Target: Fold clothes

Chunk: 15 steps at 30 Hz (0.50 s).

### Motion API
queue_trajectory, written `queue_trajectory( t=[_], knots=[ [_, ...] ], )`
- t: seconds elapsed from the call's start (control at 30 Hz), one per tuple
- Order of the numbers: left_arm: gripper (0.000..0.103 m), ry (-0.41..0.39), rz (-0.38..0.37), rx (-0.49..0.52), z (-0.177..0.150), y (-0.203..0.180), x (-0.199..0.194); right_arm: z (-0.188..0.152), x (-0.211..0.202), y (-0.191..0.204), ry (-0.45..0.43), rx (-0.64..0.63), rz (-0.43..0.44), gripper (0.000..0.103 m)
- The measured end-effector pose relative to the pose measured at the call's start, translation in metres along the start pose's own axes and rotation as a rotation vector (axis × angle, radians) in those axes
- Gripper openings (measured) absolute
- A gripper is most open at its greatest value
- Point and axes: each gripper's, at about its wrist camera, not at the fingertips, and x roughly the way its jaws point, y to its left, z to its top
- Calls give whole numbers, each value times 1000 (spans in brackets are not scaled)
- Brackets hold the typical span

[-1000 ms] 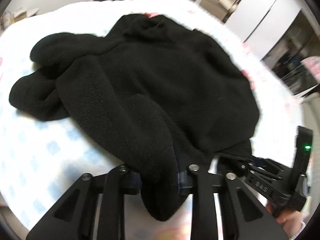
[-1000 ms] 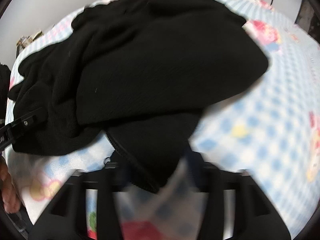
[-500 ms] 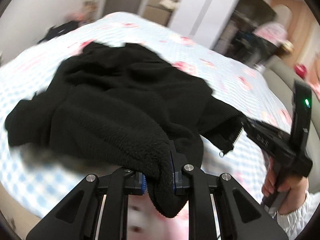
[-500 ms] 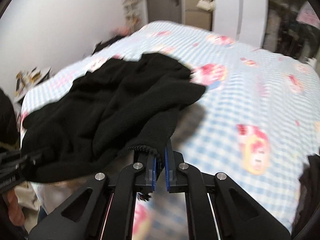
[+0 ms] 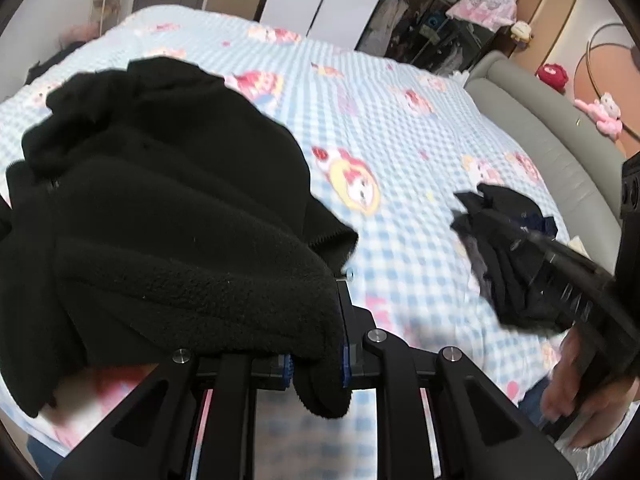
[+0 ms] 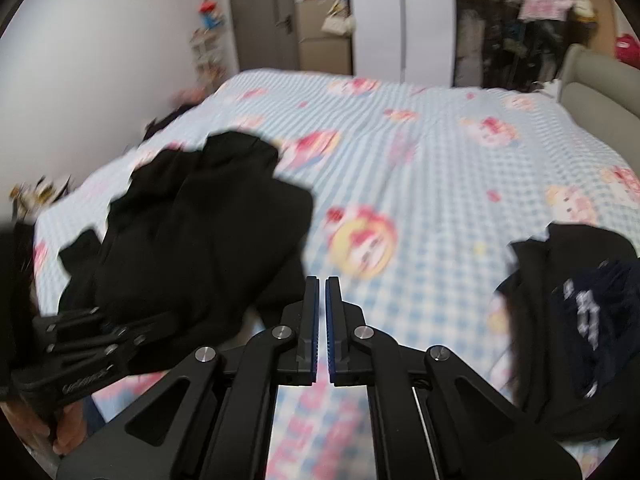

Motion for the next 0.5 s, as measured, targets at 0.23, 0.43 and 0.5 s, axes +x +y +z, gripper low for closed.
queue_trajectory(
  t=[0.23, 0.43, 0.5],
  knots=[
    [51, -117, -20, -152, -10, 50, -56, -34, 26, 65, 96, -78, 191, 25],
    [74, -245, 185, -390, -25, 127, -99, -32, 44, 119, 97, -146, 233, 81],
    [80, -205, 166, -461, -29, 153, -93, -33, 60, 132, 130, -164, 237, 87]
  ],
)
